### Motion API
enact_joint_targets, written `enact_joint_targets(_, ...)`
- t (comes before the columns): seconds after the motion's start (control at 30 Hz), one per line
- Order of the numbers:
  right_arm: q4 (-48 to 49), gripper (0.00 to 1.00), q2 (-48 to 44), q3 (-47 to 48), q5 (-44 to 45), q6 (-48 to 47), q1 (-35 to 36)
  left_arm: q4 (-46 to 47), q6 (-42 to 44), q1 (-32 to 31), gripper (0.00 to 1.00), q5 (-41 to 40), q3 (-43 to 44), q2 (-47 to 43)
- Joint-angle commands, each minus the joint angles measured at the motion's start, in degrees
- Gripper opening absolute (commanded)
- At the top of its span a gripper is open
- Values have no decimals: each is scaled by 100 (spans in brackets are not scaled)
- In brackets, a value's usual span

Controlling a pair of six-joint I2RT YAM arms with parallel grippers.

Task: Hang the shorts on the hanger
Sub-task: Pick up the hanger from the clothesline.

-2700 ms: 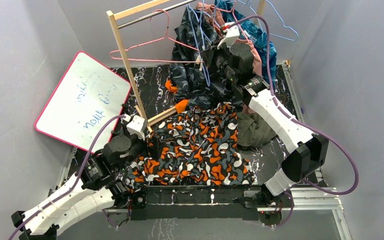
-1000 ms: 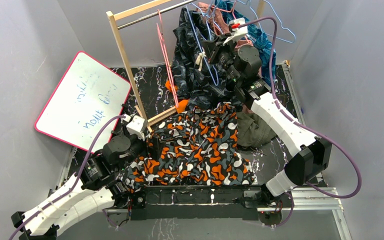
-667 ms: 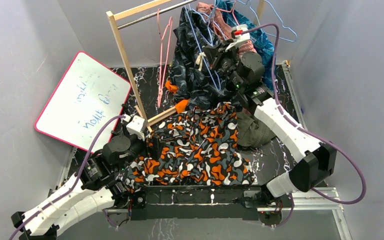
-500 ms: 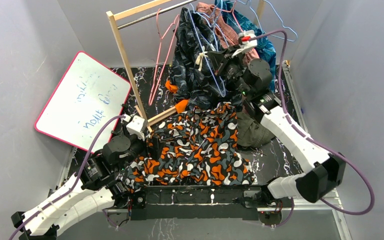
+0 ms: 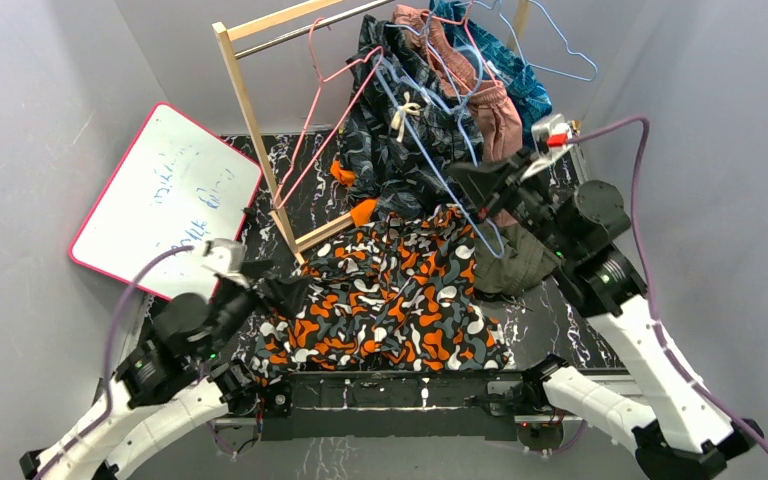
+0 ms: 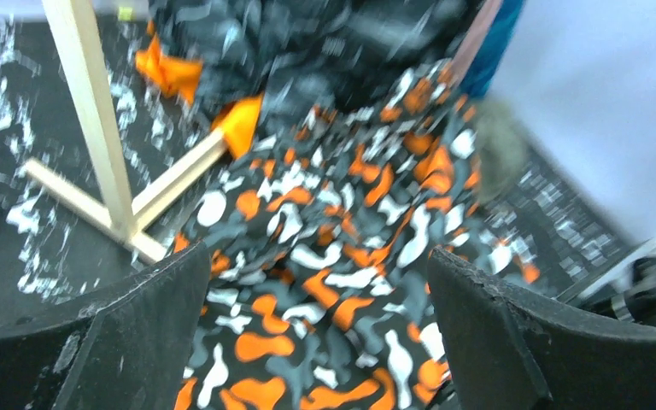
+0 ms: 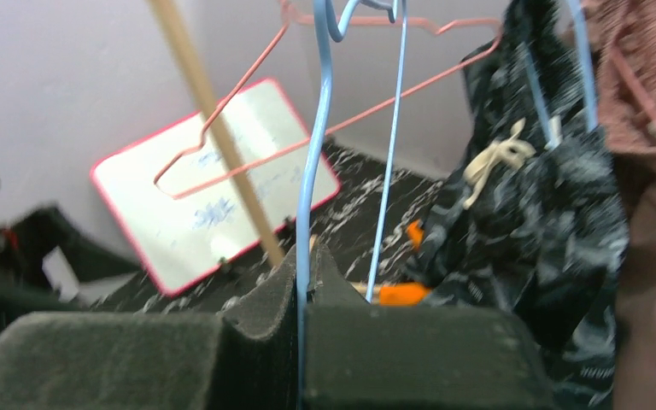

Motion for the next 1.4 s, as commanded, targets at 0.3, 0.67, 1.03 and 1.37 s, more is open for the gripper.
enact_joint_targets(0.3,-1994,0,-1590,-328,-2668,-348,-12,1272,-284,23,98,2252,958,15)
enact_joint_targets(0.67,-1179,0,-2363,-702,-3666,578,-8,2069,-14,26,98,3250,1059,238)
enact_joint_targets(1.03,-1038,0,-2083,-181,-4434,750,-1,2518,48,22,99,3500,1013,157)
enact_joint_targets(1.37,-95,0,-2181,-545,-4899,1389,-7,2809,271,27,97,4191,973,346)
